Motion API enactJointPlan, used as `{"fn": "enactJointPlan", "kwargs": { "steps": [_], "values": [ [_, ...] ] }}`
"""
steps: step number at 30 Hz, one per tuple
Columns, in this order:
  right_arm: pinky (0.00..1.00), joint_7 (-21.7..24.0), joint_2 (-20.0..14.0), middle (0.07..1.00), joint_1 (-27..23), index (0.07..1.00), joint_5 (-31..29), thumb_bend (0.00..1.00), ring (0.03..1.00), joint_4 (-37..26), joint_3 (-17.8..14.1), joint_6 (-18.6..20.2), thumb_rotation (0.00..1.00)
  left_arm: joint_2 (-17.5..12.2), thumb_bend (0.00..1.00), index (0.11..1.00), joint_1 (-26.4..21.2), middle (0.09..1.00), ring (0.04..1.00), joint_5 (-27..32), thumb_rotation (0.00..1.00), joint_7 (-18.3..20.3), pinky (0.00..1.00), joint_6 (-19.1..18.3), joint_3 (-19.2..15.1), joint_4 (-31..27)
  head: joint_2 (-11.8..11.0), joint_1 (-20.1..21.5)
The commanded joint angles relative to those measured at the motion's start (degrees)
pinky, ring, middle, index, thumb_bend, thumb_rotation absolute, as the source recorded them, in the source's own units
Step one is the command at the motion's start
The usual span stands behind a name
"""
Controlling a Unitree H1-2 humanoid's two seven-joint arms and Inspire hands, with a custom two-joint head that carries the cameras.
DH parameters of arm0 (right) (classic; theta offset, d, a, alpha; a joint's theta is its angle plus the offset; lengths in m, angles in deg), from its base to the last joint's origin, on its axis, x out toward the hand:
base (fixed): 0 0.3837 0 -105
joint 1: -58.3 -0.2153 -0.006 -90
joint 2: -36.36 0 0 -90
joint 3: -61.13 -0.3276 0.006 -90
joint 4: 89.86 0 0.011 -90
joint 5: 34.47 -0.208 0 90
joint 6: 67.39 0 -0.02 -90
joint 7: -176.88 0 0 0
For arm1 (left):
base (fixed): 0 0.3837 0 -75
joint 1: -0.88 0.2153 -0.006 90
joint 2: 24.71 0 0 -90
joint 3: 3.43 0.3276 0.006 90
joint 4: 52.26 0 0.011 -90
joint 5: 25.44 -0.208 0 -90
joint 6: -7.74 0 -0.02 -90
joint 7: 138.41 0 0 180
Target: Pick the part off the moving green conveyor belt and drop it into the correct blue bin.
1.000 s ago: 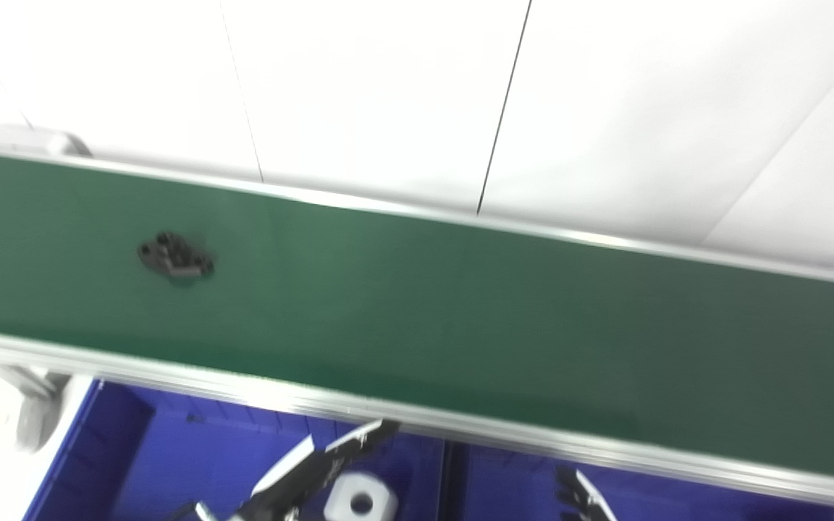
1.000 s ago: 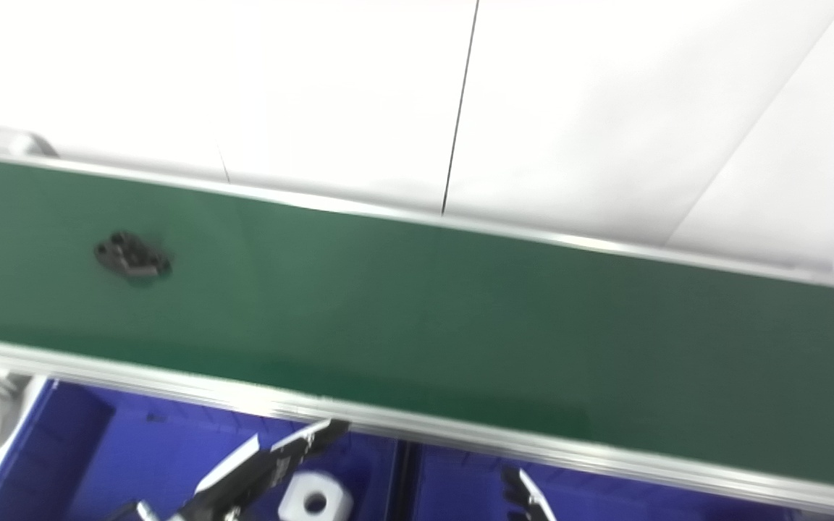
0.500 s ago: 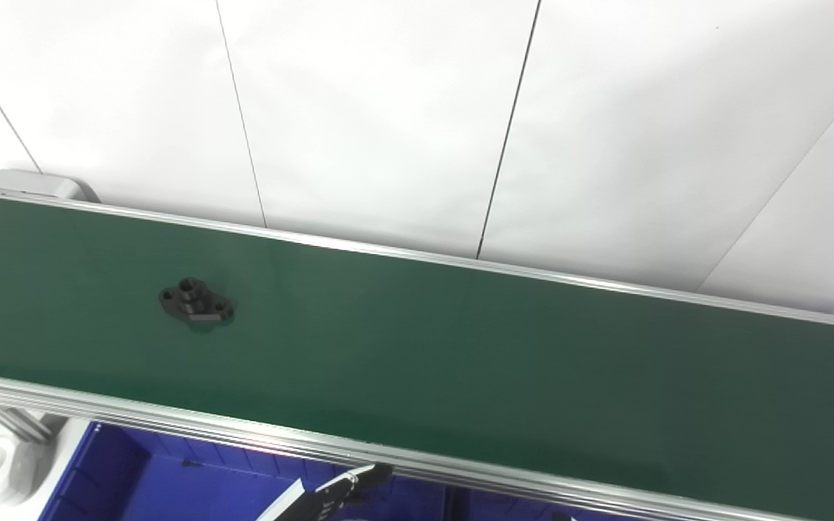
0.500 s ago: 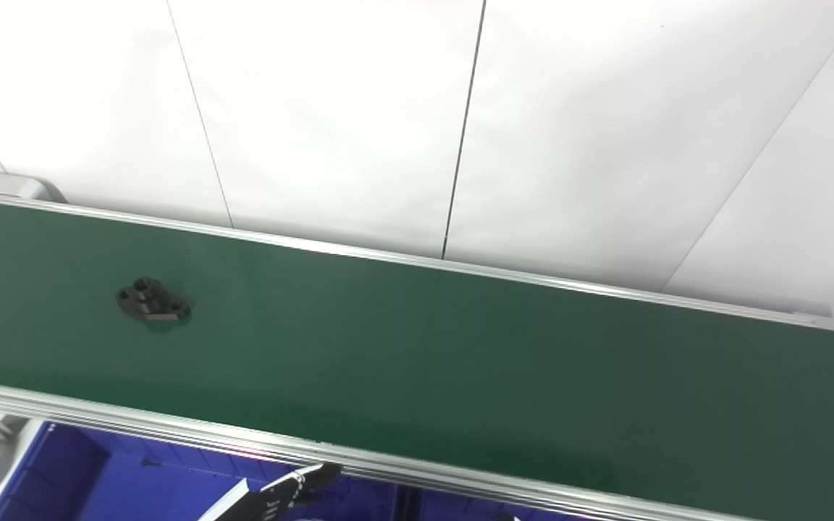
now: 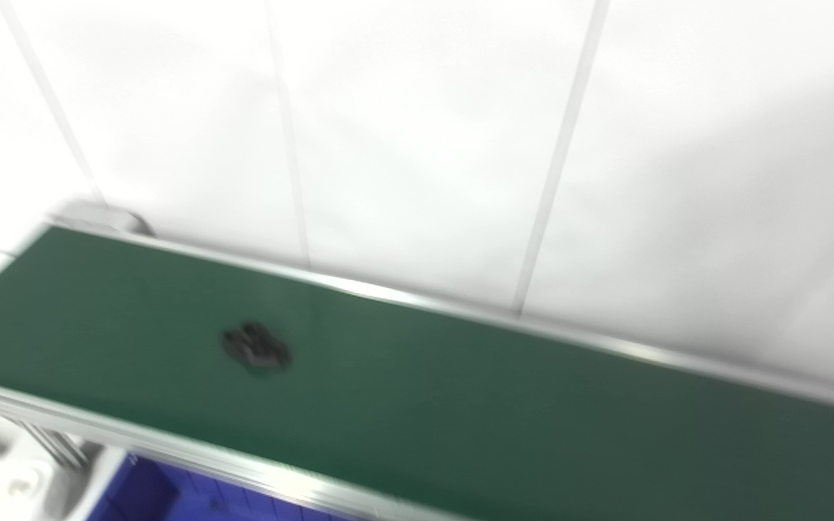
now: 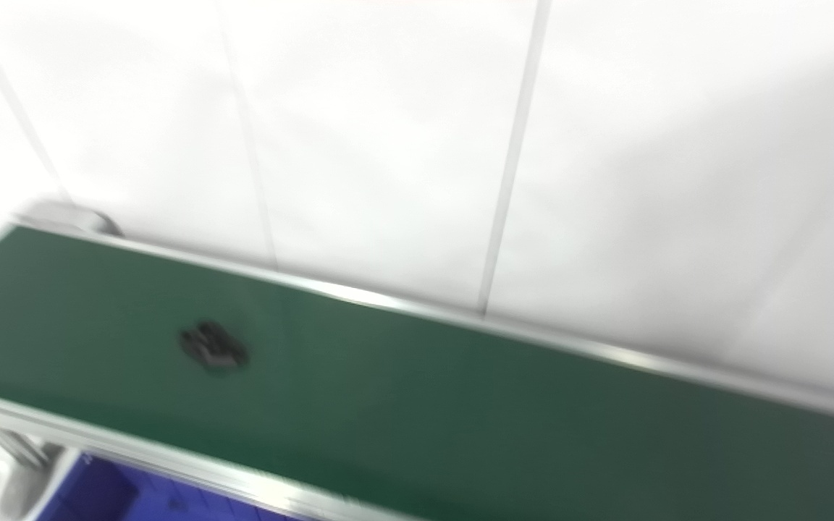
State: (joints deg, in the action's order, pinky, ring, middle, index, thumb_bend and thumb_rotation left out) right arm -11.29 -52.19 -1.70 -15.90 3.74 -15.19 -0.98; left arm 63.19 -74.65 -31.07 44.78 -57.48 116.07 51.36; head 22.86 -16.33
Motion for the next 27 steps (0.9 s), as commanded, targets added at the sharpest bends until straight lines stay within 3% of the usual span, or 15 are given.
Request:
{"fn": "enactJointPlan", "kwargs": {
  "steps": [1, 4, 8, 14, 15, 19, 24, 27],
  "values": [
    [0.79, -3.86, -1.70, 0.924, -0.67, 0.938, -0.60, 0.91, 0.889, -0.33, 1.21, -3.34, 0.20, -0.18, 0.89, 0.861, -0.84, 0.903, 0.862, -0.69, 0.21, -2.25, 0.80, 2.15, 0.75, -0.02, -0.40, -1.23],
    [0.75, -6.82, -3.26, 0.937, -1.50, 0.953, -0.54, 0.92, 0.877, 0.38, 3.16, -3.34, 0.22, -0.45, 0.89, 0.857, -1.62, 0.895, 0.854, -1.32, 0.23, -4.21, 0.79, 2.15, 2.28, 0.64, -0.84, -2.55],
    [0.80, -8.75, -4.22, 0.950, -2.02, 0.965, -0.37, 0.92, 0.912, 0.75, 4.32, -3.33, 0.24, -0.75, 0.90, 0.848, -2.12, 0.892, 0.854, -1.71, 0.25, -5.78, 0.79, 2.15, 3.57, 0.62, -0.67, -2.29],
    [0.75, -11.35, -5.60, 0.947, -2.86, 0.971, -2.25, 0.92, 0.901, 0.33, 6.70, -3.33, 0.19, -0.72, 0.89, 0.842, -2.93, 0.890, 0.852, -0.86, 0.24, -6.68, 0.79, 2.15, 4.58, 1.50, -0.40, -2.19],
    [0.68, -11.64, -5.85, 0.949, -2.94, 0.974, -3.08, 0.93, 0.877, 0.14, 7.14, -3.33, 0.18, -0.72, 0.89, 0.842, -3.04, 0.889, 0.852, -0.78, 0.24, -6.77, 0.78, 2.15, 4.72, 1.57, -0.40, -2.19],
    [0.57, -14.29, -6.62, 0.926, -3.07, 0.968, -4.15, 0.93, 0.782, -1.84, 8.42, -3.34, 0.19, -0.89, 0.90, 0.840, -3.40, 0.886, 0.851, -1.52, 0.27, -8.04, 0.78, 2.15, 5.46, 1.92, 0.10, -1.85],
    [0.61, -17.67, -8.80, 0.877, -3.77, 0.964, -1.02, 0.94, 0.789, -8.18, 8.90, -3.34, 0.24, -1.17, 0.91, 0.839, -3.07, 0.885, 0.852, -0.93, 0.30, -7.34, 0.78, 2.15, 5.19, 1.19, 1.19, 0.04],
    [0.54, -14.84, -7.89, 0.857, -3.38, 0.968, 0.86, 0.96, 0.747, -14.48, 5.51, -3.20, 0.28, -1.22, 0.92, 0.838, -2.97, 0.882, 0.852, -0.62, 0.30, -7.08, 0.78, 2.15, 4.97, 1.04, 1.87, 1.31]
  ]
}}
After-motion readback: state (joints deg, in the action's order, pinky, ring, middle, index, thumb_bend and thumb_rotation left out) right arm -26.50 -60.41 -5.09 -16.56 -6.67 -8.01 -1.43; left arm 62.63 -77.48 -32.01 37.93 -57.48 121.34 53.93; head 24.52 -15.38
